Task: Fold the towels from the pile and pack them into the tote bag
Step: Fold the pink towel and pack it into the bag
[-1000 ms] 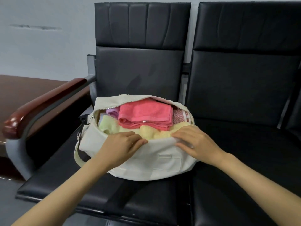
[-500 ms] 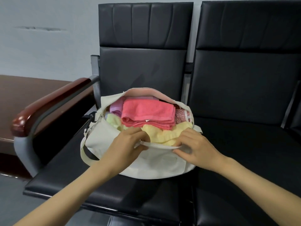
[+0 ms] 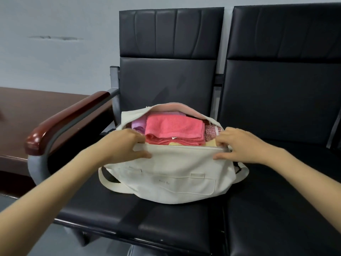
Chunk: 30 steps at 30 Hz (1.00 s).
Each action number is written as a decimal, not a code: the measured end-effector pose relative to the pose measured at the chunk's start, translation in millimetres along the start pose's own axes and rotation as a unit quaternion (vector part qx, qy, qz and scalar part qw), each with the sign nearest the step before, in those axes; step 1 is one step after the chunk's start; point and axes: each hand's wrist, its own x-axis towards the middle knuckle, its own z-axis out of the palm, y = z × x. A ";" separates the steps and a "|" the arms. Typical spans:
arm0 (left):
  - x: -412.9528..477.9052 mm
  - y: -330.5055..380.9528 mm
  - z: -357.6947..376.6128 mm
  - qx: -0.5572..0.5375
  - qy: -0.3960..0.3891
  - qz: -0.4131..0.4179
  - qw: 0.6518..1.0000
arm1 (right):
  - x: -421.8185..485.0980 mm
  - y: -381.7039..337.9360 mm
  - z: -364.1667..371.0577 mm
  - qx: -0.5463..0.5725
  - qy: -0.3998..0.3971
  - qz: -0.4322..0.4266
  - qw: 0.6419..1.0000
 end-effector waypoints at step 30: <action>13.1 -65.2 -10.2 -0.363 0.082 -0.162 0.914 | 37.5 30.1 -31.3 0.239 0.013 0.095 0.966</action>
